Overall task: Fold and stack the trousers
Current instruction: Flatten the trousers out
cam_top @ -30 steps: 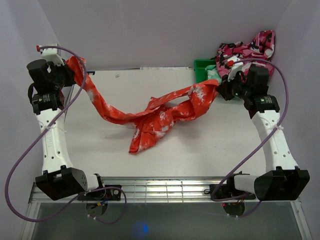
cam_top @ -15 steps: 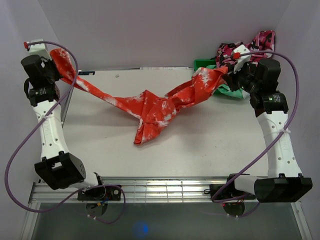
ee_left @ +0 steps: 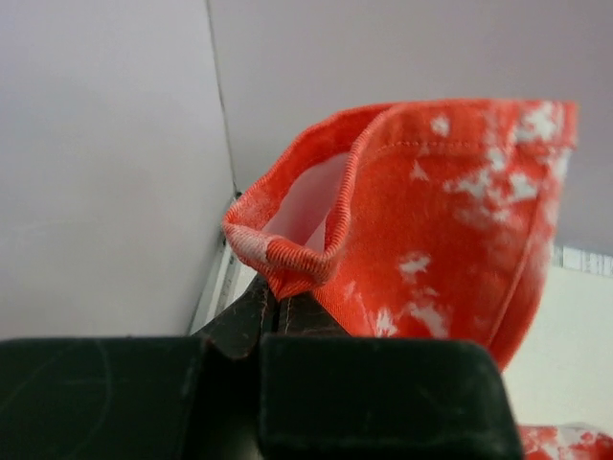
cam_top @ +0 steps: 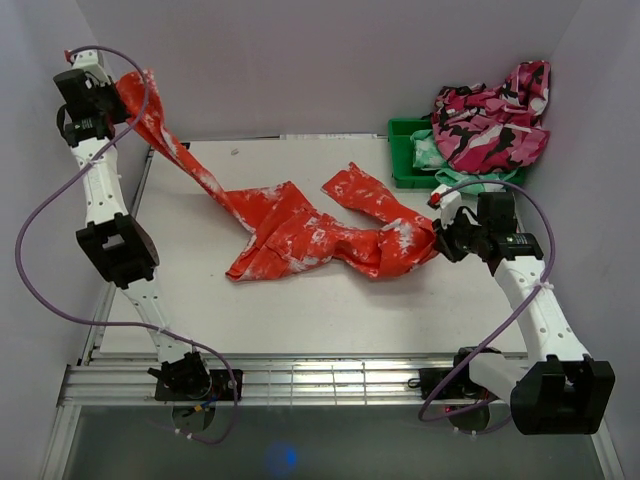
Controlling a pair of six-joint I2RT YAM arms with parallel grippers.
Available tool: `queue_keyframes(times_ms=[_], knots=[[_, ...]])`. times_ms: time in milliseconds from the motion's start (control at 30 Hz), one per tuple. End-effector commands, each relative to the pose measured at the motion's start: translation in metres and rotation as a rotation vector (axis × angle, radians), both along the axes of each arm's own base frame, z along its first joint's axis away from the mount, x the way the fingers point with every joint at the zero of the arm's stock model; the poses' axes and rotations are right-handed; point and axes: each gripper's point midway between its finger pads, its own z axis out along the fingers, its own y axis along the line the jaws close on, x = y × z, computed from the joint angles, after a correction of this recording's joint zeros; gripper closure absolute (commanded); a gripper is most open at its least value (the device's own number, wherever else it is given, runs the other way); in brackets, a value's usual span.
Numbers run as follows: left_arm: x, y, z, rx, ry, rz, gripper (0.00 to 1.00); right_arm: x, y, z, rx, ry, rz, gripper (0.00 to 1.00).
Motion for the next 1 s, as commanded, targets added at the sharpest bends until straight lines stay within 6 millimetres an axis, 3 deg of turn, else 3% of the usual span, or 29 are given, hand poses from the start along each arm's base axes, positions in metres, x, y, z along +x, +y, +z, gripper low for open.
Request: queue_keyframes(times_ms=[0,33,67,100,133,167,200,267,300,333,367,400,467,500,533,600,667,733,800,833,867,900,933,967], knots=[[0.009,-0.027,-0.024,-0.068,0.075,-0.129,0.95,0.008,-0.021,-0.011,-0.121,-0.003,-0.024,0.82],[0.010,-0.032,-0.042,-0.076,0.116,-0.148,0.88,0.017,-0.026,-0.010,-0.145,0.023,-0.045,0.71],[0.007,-0.039,-0.053,-0.089,0.144,-0.163,0.69,0.019,-0.026,-0.006,-0.149,0.038,-0.043,0.60],[0.002,-0.041,-0.064,-0.076,0.178,-0.177,0.55,0.017,-0.026,-0.002,-0.153,0.071,-0.042,0.26],[-0.007,-0.044,-0.059,-0.075,0.184,-0.180,0.42,0.022,-0.023,0.007,-0.134,0.067,-0.040,0.12],[-0.017,-0.048,-0.090,-0.104,0.257,-0.182,0.32,0.033,-0.018,0.036,-0.106,0.000,-0.039,0.01],[-0.026,-0.051,-0.098,-0.113,0.288,-0.182,0.24,0.036,-0.008,0.052,-0.080,-0.034,-0.021,0.06],[-0.053,-0.064,-0.122,-0.137,0.361,-0.216,0.22,0.041,0.017,0.080,-0.010,-0.097,0.031,0.07],[-0.063,-0.069,-0.130,-0.145,0.385,-0.234,0.21,0.039,0.044,0.097,0.011,-0.137,0.105,0.07],[-0.073,-0.075,-0.136,-0.155,0.404,-0.251,0.21,0.041,0.064,0.099,0.025,-0.143,0.151,0.06],[-0.085,-0.087,-0.130,-0.163,0.393,-0.314,0.21,0.040,0.081,0.101,0.034,-0.150,0.202,0.06],[-0.103,-0.100,-0.151,-0.210,0.455,-0.355,0.21,0.033,0.110,0.105,0.051,-0.157,0.287,0.06],[-0.124,-0.117,-0.160,-0.265,0.484,-0.425,0.21,0.037,0.140,0.092,0.070,-0.110,0.374,0.06],[-0.147,-0.144,-0.165,-0.339,0.506,-0.548,0.21,0.038,0.161,0.097,0.063,-0.125,0.423,0.06],[-0.161,-0.158,-0.166,-0.376,0.514,-0.625,0.21,0.049,0.172,0.077,0.018,-0.090,0.431,0.06],[-0.189,-0.183,-0.167,-0.422,0.522,-0.764,0.21,0.051,0.201,0.068,-0.021,-0.098,0.501,0.06],[-0.222,-0.208,-0.171,-0.484,0.512,-0.861,0.21,0.066,0.226,0.054,-0.032,-0.074,0.528,0.06],[-0.250,-0.220,-0.186,-0.459,0.530,-0.913,0.21,0.084,0.247,0.037,-0.019,-0.026,0.521,0.06],[-0.267,-0.228,-0.199,-0.413,0.553,-0.951,0.22,0.099,0.255,0.021,-0.024,0.009,0.498,0.05],[-0.274,-0.227,-0.210,-0.356,0.572,-0.966,0.23,0.108,0.260,-0.003,-0.042,0.052,0.489,0.04],[-0.285,-0.233,-0.221,-0.338,0.595,-0.982,0.23,0.116,0.265,-0.001,-0.036,0.036,0.489,0.04],[-0.288,-0.233,-0.229,-0.317,0.610,-0.983,0.23,0.123,0.269,-0.019,-0.042,0.059,0.486,0.03],[-0.296,-0.234,-0.245,-0.301,0.661,-0.963,0.24,0.128,0.273,-0.022,-0.038,0.058,0.480,0.02],[-0.290,-0.230,-0.253,-0.268,0.661,-0.940,0.25,0.134,0.277,-0.021,-0.033,0.048,0.472,0.02]])
